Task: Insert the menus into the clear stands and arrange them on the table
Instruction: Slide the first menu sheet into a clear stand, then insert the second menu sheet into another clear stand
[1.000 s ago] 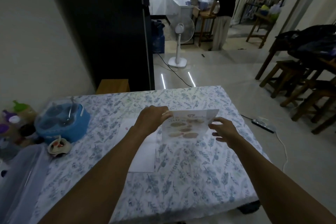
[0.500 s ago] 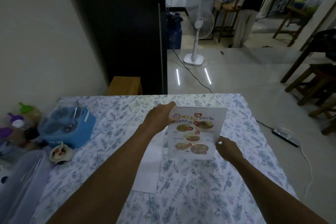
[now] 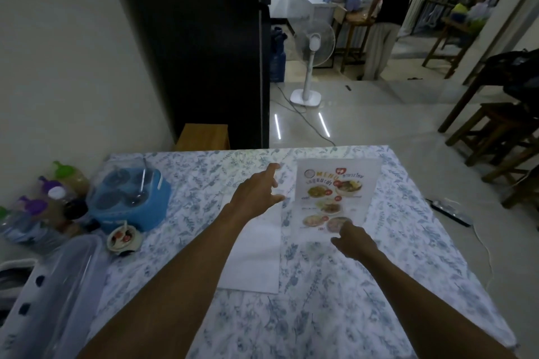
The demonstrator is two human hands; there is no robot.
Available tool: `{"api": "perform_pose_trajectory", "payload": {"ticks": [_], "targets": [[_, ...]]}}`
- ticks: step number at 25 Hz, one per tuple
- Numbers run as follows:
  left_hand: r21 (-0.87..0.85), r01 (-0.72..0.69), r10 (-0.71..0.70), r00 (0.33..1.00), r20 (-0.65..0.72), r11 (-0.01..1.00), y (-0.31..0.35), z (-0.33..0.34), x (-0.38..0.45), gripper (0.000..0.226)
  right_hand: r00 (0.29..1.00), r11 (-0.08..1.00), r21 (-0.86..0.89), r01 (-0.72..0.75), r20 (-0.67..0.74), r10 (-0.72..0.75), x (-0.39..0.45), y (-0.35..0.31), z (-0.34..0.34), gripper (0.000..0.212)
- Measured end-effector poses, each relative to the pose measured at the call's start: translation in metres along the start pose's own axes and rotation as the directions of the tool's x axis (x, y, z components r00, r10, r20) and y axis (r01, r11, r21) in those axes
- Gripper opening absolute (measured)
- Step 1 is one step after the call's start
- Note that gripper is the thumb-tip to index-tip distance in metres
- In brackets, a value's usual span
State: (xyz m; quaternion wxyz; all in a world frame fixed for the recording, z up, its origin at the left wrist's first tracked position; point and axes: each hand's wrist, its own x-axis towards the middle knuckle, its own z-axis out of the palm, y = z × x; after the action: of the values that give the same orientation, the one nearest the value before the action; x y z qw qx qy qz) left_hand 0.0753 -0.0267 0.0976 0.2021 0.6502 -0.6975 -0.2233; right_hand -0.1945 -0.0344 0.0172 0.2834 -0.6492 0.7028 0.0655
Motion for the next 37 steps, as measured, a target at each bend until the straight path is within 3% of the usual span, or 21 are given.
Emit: {"api": "perform_pose_trajectory", "payload": {"ticks": [6,9,13,16,22,26,34,37], "targets": [[0.019,0.215,-0.215,0.968,0.127,0.977,-0.1,0.027,-0.078,0.073,0.989,0.996,-0.023,0.089,0.118,-0.085,-0.024,-0.062,0.09,0.058],[0.021,0.356,-0.354,0.919,0.175,0.934,-0.146,0.049,-0.111,0.074,0.988,0.998,0.0,0.064,0.144,-0.063,-0.03,-0.082,0.124,0.075],[-0.003,0.506,-0.494,0.843,0.211,0.862,-0.174,0.075,-0.133,0.077,0.999,0.996,0.085,0.024,0.046,-0.027,-0.029,-0.098,0.148,0.064],[-0.007,0.528,-0.52,0.839,0.159,0.849,-0.176,0.085,-0.135,0.069,0.999,0.982,0.19,-0.023,-0.024,0.028,-0.029,-0.113,0.158,0.05],[-0.208,0.634,-0.621,0.773,0.13,0.745,-0.182,0.06,-0.127,0.052,0.995,0.91,0.403,-0.095,0.013,0.098,-0.039,-0.124,0.15,0.048],[-0.193,0.618,-0.626,0.78,0.027,0.762,-0.182,0.034,-0.13,0.032,0.999,0.869,0.493,0.043,-0.027,-0.034,-0.044,-0.113,0.121,0.028],[-0.26,0.432,-0.463,0.883,-0.072,0.864,-0.151,-0.006,-0.162,0.032,0.949,0.793,0.554,0.252,0.021,-0.316,-0.082,-0.078,0.048,0.043],[-0.24,0.364,-0.399,0.909,-0.117,0.9,-0.143,-0.015,-0.169,0.033,0.931,0.728,0.628,0.276,0.014,-0.365,-0.092,-0.07,0.036,0.036]]}}
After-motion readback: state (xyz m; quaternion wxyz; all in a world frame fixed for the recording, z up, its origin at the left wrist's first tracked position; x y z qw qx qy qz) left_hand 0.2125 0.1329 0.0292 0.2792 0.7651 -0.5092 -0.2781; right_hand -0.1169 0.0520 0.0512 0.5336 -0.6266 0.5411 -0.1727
